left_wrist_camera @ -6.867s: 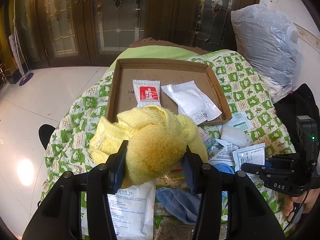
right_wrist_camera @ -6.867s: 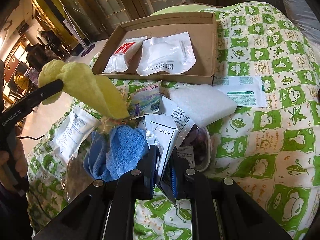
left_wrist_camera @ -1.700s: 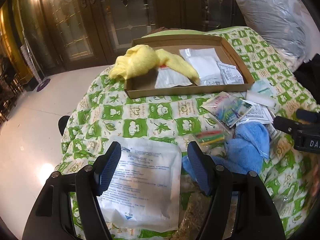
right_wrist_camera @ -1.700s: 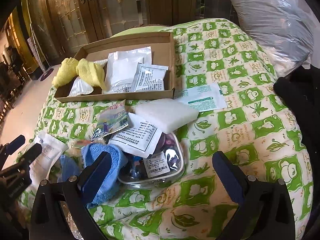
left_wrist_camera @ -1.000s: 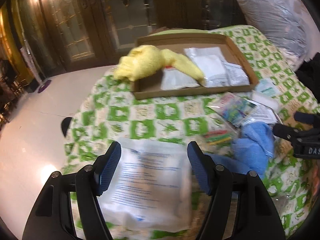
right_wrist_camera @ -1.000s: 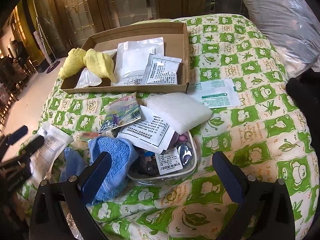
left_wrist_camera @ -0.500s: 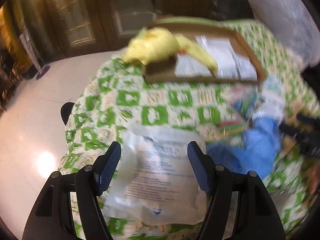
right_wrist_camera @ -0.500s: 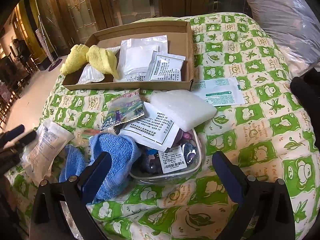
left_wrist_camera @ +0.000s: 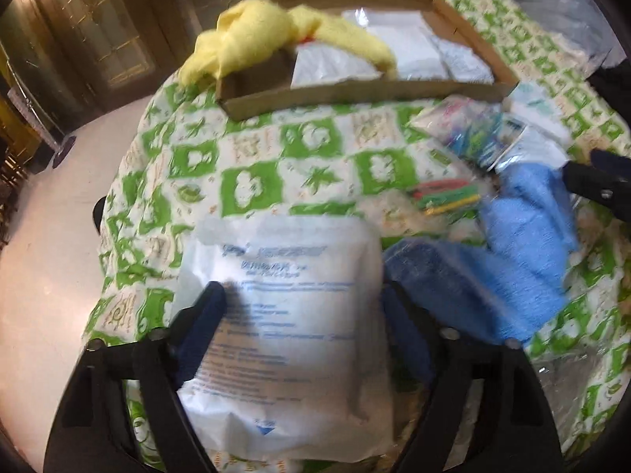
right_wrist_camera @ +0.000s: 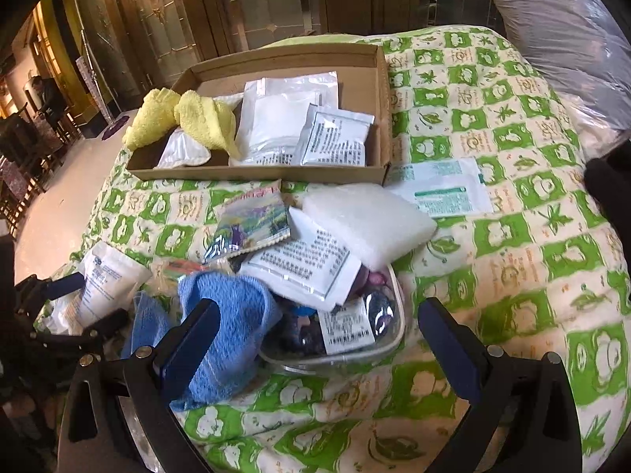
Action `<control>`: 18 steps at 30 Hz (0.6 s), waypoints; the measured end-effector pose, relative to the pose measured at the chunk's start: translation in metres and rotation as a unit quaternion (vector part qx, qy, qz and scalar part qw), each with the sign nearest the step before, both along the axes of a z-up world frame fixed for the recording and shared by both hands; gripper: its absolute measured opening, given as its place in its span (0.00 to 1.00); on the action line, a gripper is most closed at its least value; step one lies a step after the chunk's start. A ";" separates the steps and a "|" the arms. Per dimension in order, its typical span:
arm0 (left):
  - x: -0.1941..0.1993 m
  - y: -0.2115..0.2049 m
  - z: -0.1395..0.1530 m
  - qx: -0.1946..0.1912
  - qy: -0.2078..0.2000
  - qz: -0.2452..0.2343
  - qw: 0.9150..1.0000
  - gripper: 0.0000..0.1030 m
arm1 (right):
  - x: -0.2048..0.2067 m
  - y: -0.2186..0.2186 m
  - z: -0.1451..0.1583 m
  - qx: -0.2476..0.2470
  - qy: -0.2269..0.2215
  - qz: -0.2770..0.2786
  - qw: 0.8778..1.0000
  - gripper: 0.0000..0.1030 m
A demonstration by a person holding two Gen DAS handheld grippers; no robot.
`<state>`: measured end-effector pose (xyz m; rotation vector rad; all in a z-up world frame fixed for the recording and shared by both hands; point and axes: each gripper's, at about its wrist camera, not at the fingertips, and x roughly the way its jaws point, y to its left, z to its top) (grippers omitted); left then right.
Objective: Organize soft objects
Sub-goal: 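Grasp the large white printed medical pack with the left tool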
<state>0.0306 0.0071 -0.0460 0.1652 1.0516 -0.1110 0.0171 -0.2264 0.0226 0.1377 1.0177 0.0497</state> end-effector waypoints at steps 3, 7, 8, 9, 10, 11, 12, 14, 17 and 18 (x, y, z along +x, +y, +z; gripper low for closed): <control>-0.002 0.004 0.004 -0.022 -0.009 0.008 1.000 0.43 | 0.008 -0.005 -0.002 0.005 0.001 -0.002 1.000 0.96; -0.002 0.006 0.008 -0.053 -0.015 0.011 0.998 0.19 | 0.025 -0.002 -0.002 0.001 0.003 0.002 1.000 0.94; -0.001 0.006 0.008 -0.059 -0.014 0.012 0.998 0.19 | 0.030 0.000 -0.001 -0.001 0.001 0.005 1.000 0.94; 0.001 0.005 0.007 -0.060 -0.011 0.013 0.998 0.19 | 0.036 0.004 0.000 -0.004 -0.002 0.009 1.000 0.94; 0.005 0.004 0.005 -0.058 -0.010 0.014 0.998 0.19 | 0.041 0.008 0.001 -0.004 -0.003 0.013 1.000 0.94; 0.006 0.003 0.004 -0.056 -0.010 0.014 0.998 0.19 | 0.047 0.011 0.001 0.001 -0.009 0.021 1.000 0.94; 0.008 0.003 0.003 -0.054 -0.010 0.014 0.998 0.19 | 0.054 0.018 0.001 0.001 -0.007 0.025 1.000 0.93; 0.010 0.002 0.002 -0.048 -0.010 0.013 0.999 0.19 | 0.066 0.029 -0.001 -0.001 -0.002 0.035 0.999 0.93; 0.009 0.001 0.002 -0.037 -0.015 0.012 0.999 0.20 | 0.084 0.047 -0.009 -0.014 0.009 0.051 0.999 0.91; 0.008 0.001 0.001 -0.034 -0.015 0.012 0.999 0.20 | 0.090 0.053 -0.012 -0.021 0.012 0.055 0.998 0.91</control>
